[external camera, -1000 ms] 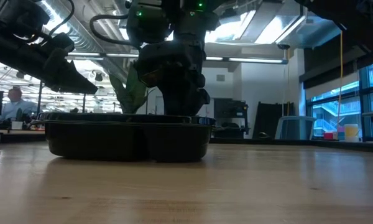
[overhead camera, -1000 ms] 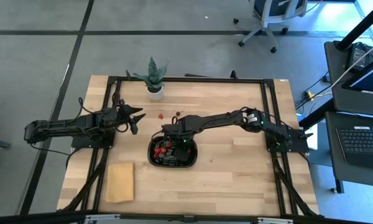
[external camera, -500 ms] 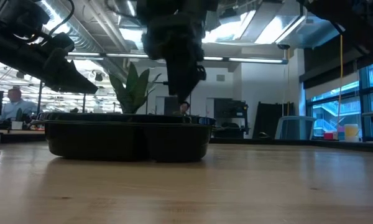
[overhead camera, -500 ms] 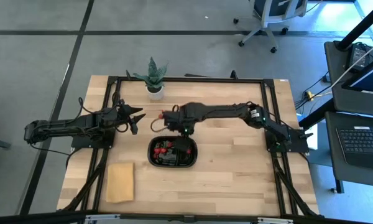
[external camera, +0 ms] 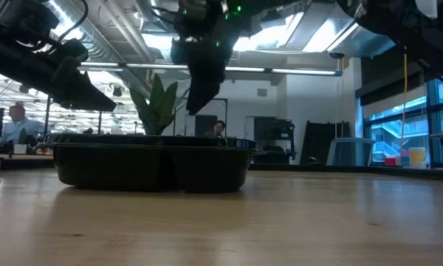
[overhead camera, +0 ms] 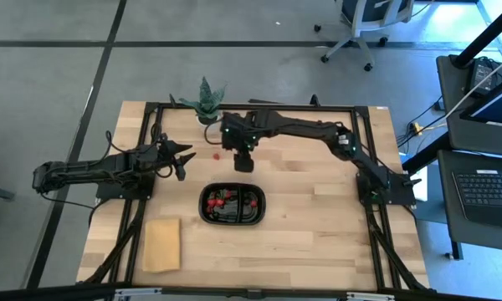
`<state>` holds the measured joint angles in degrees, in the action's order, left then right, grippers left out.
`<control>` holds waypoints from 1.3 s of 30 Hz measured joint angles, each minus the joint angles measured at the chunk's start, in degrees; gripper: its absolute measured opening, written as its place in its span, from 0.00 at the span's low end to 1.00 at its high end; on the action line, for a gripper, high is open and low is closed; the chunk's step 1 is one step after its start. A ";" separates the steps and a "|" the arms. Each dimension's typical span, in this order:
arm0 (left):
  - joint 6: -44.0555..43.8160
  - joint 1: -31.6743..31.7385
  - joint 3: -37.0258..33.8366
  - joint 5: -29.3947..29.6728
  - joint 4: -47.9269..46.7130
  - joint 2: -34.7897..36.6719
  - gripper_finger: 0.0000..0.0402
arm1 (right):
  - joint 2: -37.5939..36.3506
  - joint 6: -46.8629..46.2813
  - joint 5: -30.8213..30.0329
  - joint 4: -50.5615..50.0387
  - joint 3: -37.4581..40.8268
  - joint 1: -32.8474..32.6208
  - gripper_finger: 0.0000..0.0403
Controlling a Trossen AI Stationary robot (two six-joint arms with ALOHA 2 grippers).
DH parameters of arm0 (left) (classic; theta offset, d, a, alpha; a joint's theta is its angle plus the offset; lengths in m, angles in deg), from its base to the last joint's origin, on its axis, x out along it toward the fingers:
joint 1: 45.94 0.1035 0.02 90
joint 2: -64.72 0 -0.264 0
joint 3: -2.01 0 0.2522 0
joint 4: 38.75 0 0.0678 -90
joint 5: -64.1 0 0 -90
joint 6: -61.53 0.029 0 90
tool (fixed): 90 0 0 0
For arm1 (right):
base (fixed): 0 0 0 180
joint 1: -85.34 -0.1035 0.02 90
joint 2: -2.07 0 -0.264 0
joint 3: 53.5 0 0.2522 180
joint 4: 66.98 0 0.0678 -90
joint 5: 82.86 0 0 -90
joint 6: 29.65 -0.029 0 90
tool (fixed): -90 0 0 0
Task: Pick and placing Produce into tupperware
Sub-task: Put the red cherry into the black bin
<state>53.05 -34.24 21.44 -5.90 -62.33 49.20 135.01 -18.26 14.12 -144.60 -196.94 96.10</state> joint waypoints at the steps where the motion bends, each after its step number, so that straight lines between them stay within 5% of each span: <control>1: 0.05 0.01 0.00 0.11 -0.01 -0.01 0.37 | 0.01 1.81 0.01 2.01 1.08 0.27 0.55; 8: -2.83 0.01 0.00 0.21 -0.01 -0.01 0.37 | 0.07 11.23 0.36 9.20 9.28 1.81 0.55; 17: -2.94 0.00 0.00 0.25 -0.21 0.00 0.37 | 0.15 11.21 0.59 17.40 17.36 3.83 0.55; 39: -3.14 0.00 0.00 0.27 -0.19 0.00 0.37 | 0.15 11.22 0.46 24.74 20.58 5.37 0.53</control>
<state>49.91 -34.23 21.44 -5.62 -62.51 49.20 135.16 -7.04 14.58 -119.86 -176.36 101.47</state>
